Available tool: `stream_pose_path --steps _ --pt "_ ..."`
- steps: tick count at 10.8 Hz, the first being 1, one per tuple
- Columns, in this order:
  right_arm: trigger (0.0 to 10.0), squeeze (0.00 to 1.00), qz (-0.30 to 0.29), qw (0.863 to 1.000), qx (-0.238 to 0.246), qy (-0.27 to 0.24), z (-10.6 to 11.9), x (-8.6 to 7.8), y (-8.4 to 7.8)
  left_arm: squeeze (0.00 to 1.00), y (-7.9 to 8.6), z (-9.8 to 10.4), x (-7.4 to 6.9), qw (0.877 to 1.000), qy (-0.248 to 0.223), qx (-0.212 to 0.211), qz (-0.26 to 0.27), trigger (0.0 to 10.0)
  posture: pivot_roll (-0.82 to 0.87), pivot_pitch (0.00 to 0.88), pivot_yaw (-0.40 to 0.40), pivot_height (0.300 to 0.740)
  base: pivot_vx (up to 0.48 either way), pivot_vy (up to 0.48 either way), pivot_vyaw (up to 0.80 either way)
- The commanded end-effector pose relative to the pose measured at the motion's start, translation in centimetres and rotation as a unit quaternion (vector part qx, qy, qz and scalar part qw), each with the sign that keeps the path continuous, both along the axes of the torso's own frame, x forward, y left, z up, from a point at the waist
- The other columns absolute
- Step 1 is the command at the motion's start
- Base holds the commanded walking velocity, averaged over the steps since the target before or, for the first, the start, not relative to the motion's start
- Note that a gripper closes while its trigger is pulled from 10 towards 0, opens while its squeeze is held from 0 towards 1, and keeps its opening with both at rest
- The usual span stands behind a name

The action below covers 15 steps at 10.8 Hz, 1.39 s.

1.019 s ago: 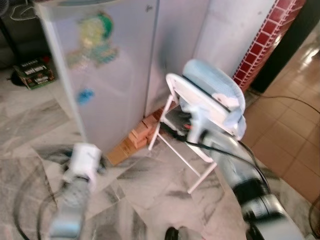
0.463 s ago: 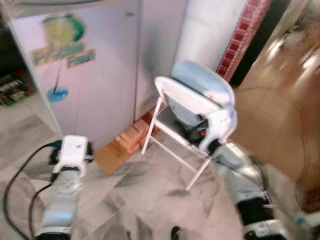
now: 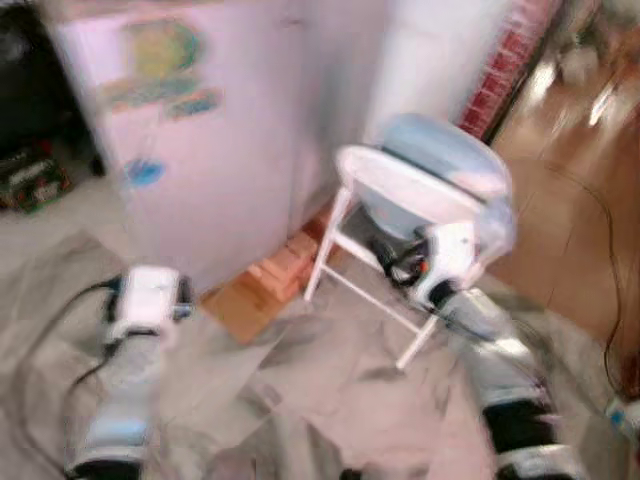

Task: Restocking fridge

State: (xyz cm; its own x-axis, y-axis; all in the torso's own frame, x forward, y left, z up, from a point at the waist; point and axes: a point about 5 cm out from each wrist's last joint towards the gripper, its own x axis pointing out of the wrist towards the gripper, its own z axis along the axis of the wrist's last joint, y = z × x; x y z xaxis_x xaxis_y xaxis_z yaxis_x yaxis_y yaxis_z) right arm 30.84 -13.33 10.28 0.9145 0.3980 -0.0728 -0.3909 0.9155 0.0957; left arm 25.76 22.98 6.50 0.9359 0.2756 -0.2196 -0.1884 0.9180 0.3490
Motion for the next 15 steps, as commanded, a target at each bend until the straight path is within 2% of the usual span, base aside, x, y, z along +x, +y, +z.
stream_pose_path --steps 1,3,5,6,7,9,12,14,15 --pt "10.0 0.0 -0.011 1.0 -0.006 -0.006 0.3 0.0 -0.8 0.0 -0.4 0.2 0.3 1.0 -0.005 -0.012 -0.008 10.0 0.16 0.082 -0.067 0.74 0.0 0.45 -0.44" --pt "10.0 0.0 -0.013 1.0 -0.009 0.0 0.1 -0.3 -0.9 0.0 -0.3 0.2 0.4 1.0 -0.001 -0.015 -0.005 10.0 0.16 0.081 -0.067 0.74 0.0 0.456 -0.8" --pt "10.0 0.0 -0.011 1.0 -0.009 -0.003 0.0 -0.7 -0.9 0.0 0.5 0.7 0.7 1.0 -0.014 -0.017 -0.014 10.0 0.15 0.077 -0.066 0.74 0.0 0.459 0.0" --pt "10.0 0.0 -0.011 1.0 -0.009 -0.003 -0.1 -0.8 -0.9 0.0 0.9 0.6 0.8 0.999 -0.012 -0.035 0.003 10.0 0.16 0.076 -0.067 0.74 0.0 0.458 0.0" --pt "10.0 0.0 -0.011 1.0 -0.011 -0.001 -0.2 -0.9 -0.9 0.0 1.0 0.5 0.9 0.999 -0.007 -0.033 0.013 10.0 0.16 0.073 -0.068 0.74 0.0 0.48 0.0" --pt "10.0 0.0 -0.01 1.0 -0.012 -0.002 -0.1 -0.7 -0.8 0.0 1.0 0.8 1.1 0.999 -0.029 -0.023 0.026 10.0 0.16 0.07 -0.071 0.74 0.0 0.48 0.0" --pt "10.0 0.0 -0.012 1.0 -0.015 -0.002 -0.1 -0.7 -1.1 0.0 2.4 1.4 1.2 0.998 -0.046 -0.009 0.052 10.0 0.16 0.069 -0.08 0.74 0.0 0.48 0.0" --pt "10.0 0.0 -0.012 1.0 -0.015 0.0 -0.1 -0.7 -1.2 0.0 2.2 1.6 1.4 0.996 -0.058 -0.03 0.054 10.0 0.16 0.07 -0.079 0.74 0.0 0.48 -0.48" --pt "10.0 0.0 -0.014 1.0 -0.015 0.001 -0.1 -0.8 -1.2 0.0 2.0 2.0 1.5 0.997 -0.068 -0.02 0.036 10.0 0.15 0.072 -0.079 0.74 0.0 0.48 0.0"
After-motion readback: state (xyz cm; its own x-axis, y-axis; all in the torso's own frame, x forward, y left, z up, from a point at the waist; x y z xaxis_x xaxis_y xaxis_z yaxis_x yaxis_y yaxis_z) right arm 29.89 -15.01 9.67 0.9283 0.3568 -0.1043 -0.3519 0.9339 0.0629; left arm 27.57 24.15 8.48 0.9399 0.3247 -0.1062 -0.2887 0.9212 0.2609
